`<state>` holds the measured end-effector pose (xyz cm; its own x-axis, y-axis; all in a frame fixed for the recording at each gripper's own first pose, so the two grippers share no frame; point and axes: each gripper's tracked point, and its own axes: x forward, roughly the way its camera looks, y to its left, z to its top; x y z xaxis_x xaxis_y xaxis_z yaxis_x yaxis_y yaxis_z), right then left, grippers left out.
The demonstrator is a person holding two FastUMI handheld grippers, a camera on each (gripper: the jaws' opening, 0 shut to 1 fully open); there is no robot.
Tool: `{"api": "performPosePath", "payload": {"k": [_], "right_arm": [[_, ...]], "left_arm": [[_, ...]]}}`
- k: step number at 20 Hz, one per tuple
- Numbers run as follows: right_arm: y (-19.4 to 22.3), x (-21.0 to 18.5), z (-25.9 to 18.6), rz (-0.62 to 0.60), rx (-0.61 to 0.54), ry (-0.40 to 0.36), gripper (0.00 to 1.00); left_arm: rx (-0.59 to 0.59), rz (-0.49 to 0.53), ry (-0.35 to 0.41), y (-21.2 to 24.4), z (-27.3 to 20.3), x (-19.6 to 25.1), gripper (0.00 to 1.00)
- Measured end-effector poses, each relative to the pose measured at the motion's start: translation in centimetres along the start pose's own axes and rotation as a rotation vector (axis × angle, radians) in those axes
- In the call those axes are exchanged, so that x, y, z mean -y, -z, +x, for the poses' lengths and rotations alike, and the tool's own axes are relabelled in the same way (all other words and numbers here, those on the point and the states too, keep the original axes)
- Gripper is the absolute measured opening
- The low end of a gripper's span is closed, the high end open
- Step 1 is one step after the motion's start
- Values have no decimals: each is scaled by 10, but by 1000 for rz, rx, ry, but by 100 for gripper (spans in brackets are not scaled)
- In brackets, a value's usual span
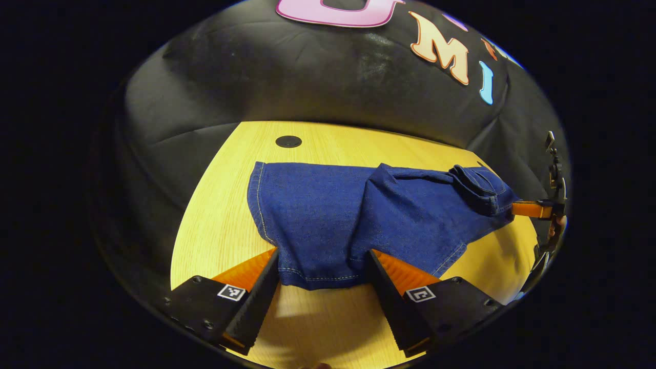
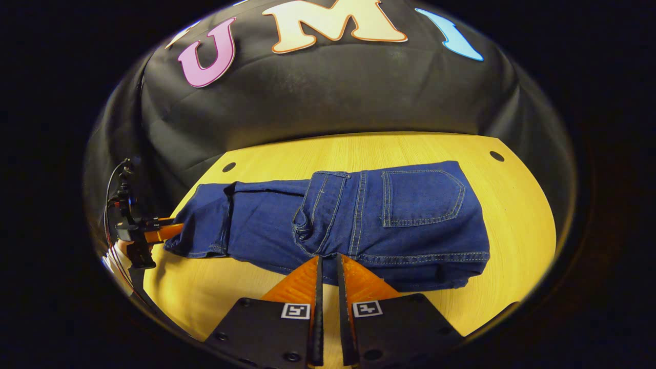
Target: Grasp the waist and the cuffs of the jeans and fold them to make the two legs overlap; first hold the waist and fold one-third of the jeans toward the cuffs, then hold the cuffs and fold the remaining one-third in the same direction to finish folding.
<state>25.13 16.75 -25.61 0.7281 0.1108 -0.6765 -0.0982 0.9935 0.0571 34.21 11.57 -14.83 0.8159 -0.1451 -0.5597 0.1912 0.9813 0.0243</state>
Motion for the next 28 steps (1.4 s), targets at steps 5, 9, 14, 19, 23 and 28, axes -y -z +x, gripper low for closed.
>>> {"api": "performPosePath", "payload": {"k": [5,9,14,19,23,28], "right_arm": [[2,-4,3,3,-6,-4,11],[2,-5,4,3,-8,-1,16],[1,1,2,-5,-5,15,11],[-6,6,-4,12,11,12,11],[-13,13,-12,14,30,-1,16],[-24,56,-35,48,61,-3,11]], "left_arm": [[10,9,-36,-9,19,7,84],[51,-63,6,-13,25,21,28],[169,-194,22,-35,15,29,0],[274,-199,202,-89,-5,96,0],[274,-184,354,-113,2,179,0],[268,-153,472,-134,21,286,0]]}}
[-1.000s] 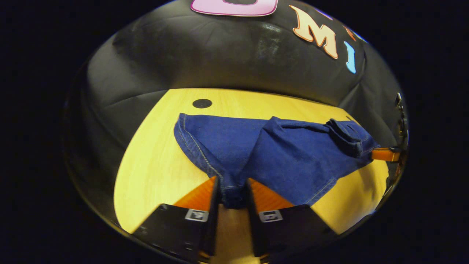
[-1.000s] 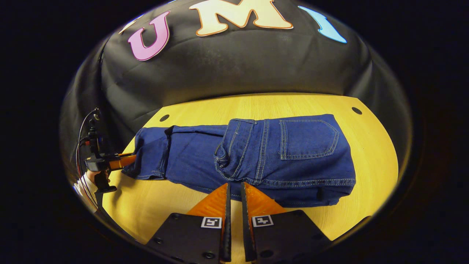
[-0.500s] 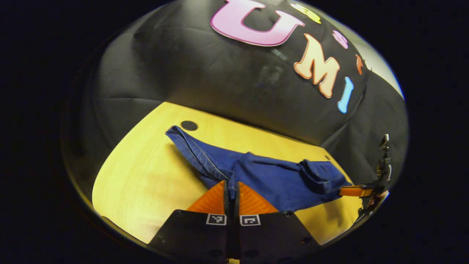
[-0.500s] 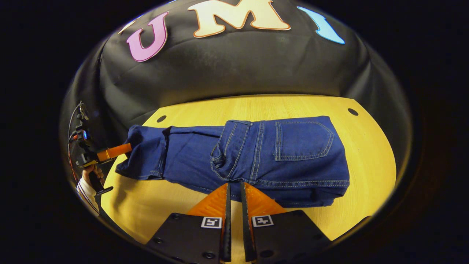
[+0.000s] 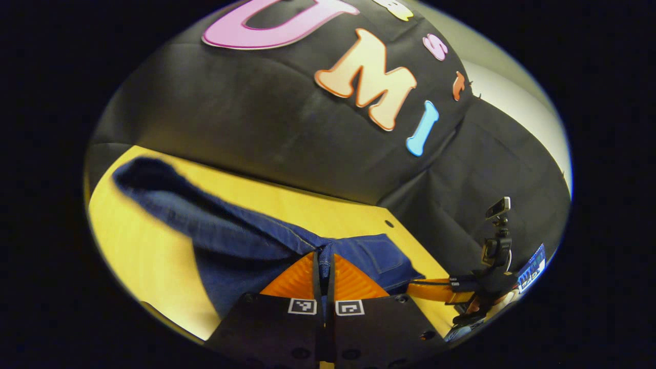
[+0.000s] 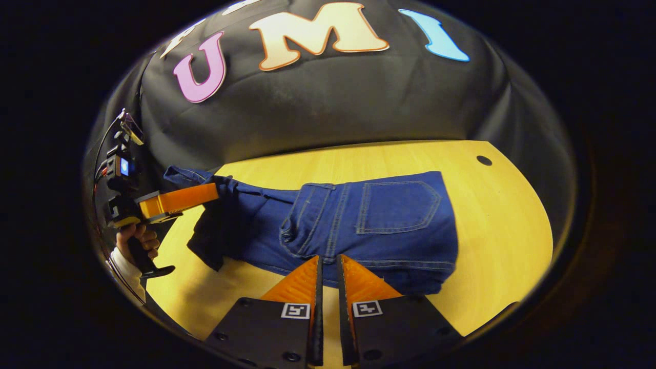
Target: Grasp the waist and the cuffs of the jeans and fold them to make the two legs overlap; first hold the waist and fold one-third of the jeans toward the cuffs, then hold the cuffs and fold the remaining one-third in the same direction to finish folding.
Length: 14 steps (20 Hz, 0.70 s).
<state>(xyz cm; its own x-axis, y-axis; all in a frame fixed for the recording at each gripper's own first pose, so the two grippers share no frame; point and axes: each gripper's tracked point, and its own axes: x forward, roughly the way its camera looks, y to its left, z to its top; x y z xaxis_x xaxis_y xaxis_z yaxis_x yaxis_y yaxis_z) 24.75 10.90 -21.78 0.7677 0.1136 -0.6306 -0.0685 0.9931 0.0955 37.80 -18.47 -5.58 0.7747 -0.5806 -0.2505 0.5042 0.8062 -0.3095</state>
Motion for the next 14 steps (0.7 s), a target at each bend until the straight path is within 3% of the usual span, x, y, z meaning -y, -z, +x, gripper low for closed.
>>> {"api": "performPosePath", "payload": {"k": [1,3,4,7,10,11,12,14], "right_arm": [[-1,13,-4,12,2,2,16],[-4,44,-11,27,1,12,11],[-6,60,-15,31,-1,19,16],[-12,103,-23,41,4,33,16],[-20,142,-28,65,16,48,16],[-21,153,-30,74,20,50,21],[-22,164,-30,82,20,54,16],[-21,182,-34,90,17,60,16]], "left_arm": [[0,2,27,0,17,22,0],[-9,17,75,5,43,63,0],[-20,26,94,10,55,81,0],[-76,48,141,38,94,133,0],[-156,140,112,75,129,160,0],[-174,164,104,85,139,167,0],[-197,183,100,95,145,172,0],[-242,231,76,119,152,178,0]]}}
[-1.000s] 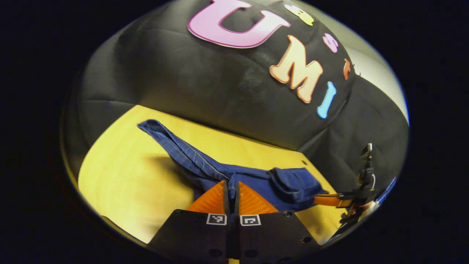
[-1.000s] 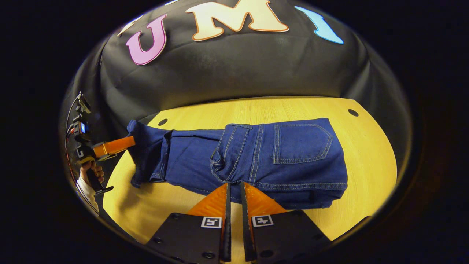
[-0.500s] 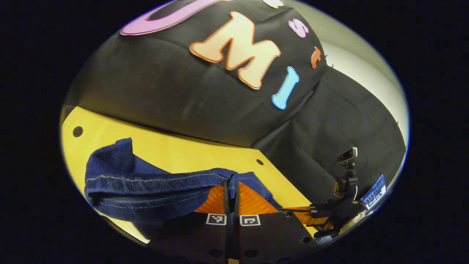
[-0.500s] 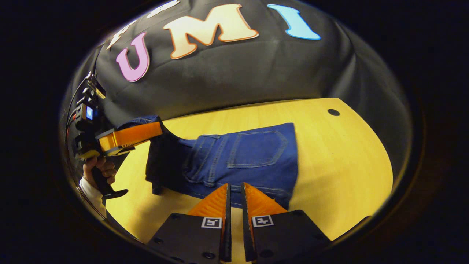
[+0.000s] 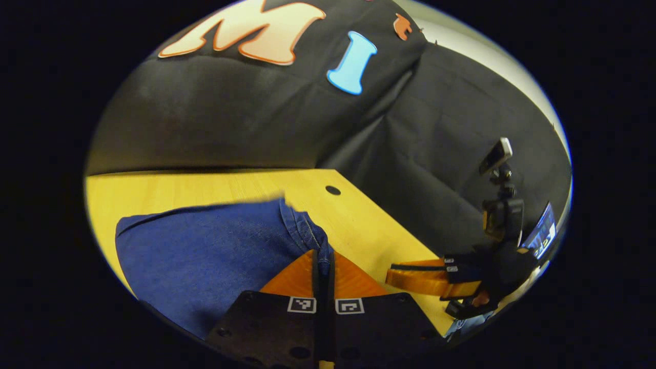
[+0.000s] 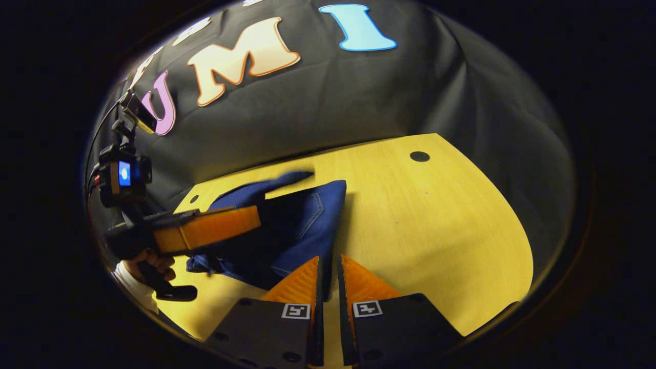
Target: Grasp the waist and the cuffs of the jeans and fold them to make the two legs overlap; first hold the waist and fold one-third of the jeans toward the cuffs, then hold the cuffs and fold the remaining one-third in the same direction to finish folding.
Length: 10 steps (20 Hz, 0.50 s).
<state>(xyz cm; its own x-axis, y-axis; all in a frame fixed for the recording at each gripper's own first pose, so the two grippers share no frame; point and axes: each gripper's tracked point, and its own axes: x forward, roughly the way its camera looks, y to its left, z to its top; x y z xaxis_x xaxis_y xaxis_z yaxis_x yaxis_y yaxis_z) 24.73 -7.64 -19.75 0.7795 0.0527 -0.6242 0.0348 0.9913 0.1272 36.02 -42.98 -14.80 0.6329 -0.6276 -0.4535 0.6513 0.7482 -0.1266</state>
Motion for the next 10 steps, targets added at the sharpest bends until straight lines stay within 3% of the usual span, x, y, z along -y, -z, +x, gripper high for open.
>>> {"api": "performPosePath", "payload": {"k": [3,7,9,10], "right_arm": [[-1,19,-2,-6,0,2,16],[1,29,-2,-21,-12,-2,16],[2,26,-3,-30,-8,-8,16],[1,22,-6,-31,-6,-13,11]], "left_arm": [[-68,137,-30,33,5,11,0],[-196,397,-30,83,-9,21,0],[-206,433,-41,89,-13,20,0],[-193,411,-47,85,-17,22,6]]}}
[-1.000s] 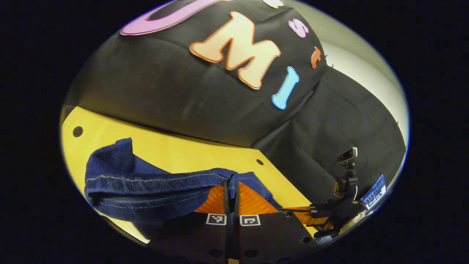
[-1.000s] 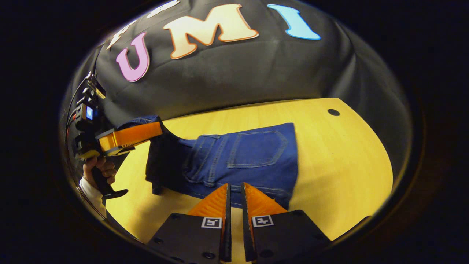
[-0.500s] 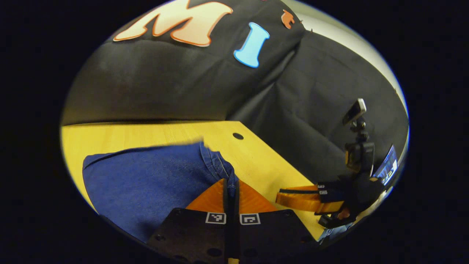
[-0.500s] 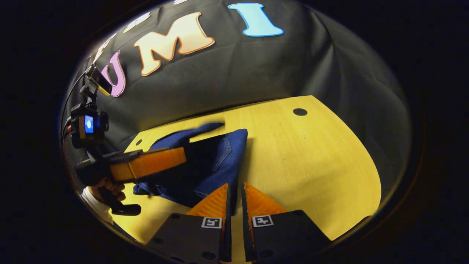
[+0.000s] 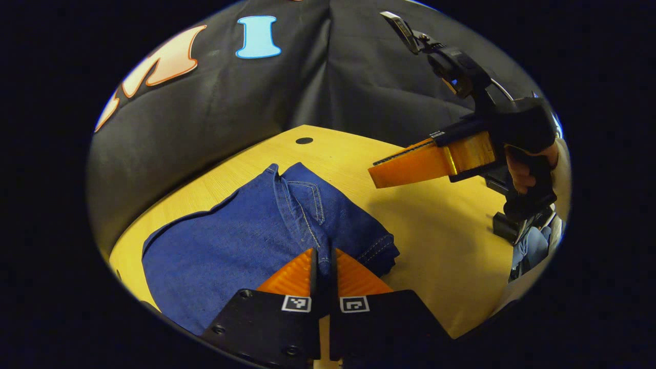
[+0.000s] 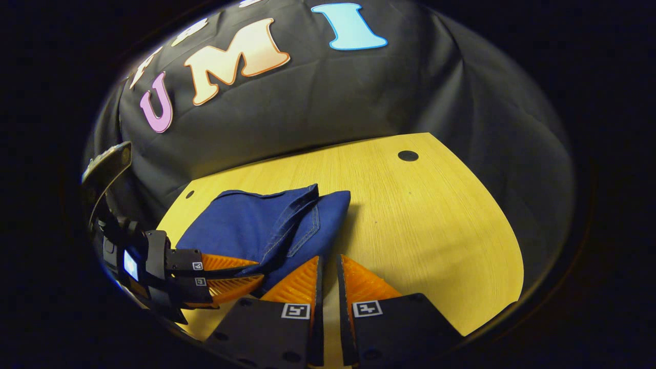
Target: Grasp the waist and the cuffs of the jeans and fold them to make the two legs overlap; first hold the waist and fold one-third of the jeans toward the cuffs, then hold the cuffs and fold the remaining one-third in the same direction to finish folding.
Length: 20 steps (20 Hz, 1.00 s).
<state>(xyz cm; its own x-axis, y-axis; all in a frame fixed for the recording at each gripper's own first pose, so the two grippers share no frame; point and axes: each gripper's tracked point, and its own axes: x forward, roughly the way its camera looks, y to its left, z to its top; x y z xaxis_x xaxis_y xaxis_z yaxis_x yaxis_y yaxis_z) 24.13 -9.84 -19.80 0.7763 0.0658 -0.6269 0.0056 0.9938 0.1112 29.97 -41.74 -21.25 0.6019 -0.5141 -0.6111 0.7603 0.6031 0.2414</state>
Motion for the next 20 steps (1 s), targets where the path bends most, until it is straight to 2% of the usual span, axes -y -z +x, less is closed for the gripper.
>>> {"api": "performPosePath", "payload": {"k": [1,2,4,6,9,12,13,16,17,20], "right_arm": [[0,-5,-5,-3,8,-1,11],[-2,-11,-8,-6,18,-4,16],[-5,-27,-20,-4,45,-11,16],[-11,-46,-37,18,82,-17,16],[-16,-83,-60,54,139,-57,17],[-14,-106,-80,47,170,-53,70],[-13,-113,-89,47,179,-61,70],[-13,-129,-107,51,209,-61,95],[-12,-131,-112,49,216,-54,99],[-12,-132,-127,40,240,-23,98]], "left_arm": [[13,-37,0,-7,-3,2,8],[37,-95,19,-14,-12,9,32],[113,-212,-15,-30,-37,2,80],[174,-284,-113,-38,-74,-21,91],[212,-321,-254,-23,-146,-64,92],[249,-364,-341,-7,-198,-92,92],[255,-383,-366,-1,-209,-103,92],[278,-450,-423,14,-235,-125,93],[282,-471,-428,21,-240,-130,93],[270,-503,-438,41,-260,-132,93]]}}
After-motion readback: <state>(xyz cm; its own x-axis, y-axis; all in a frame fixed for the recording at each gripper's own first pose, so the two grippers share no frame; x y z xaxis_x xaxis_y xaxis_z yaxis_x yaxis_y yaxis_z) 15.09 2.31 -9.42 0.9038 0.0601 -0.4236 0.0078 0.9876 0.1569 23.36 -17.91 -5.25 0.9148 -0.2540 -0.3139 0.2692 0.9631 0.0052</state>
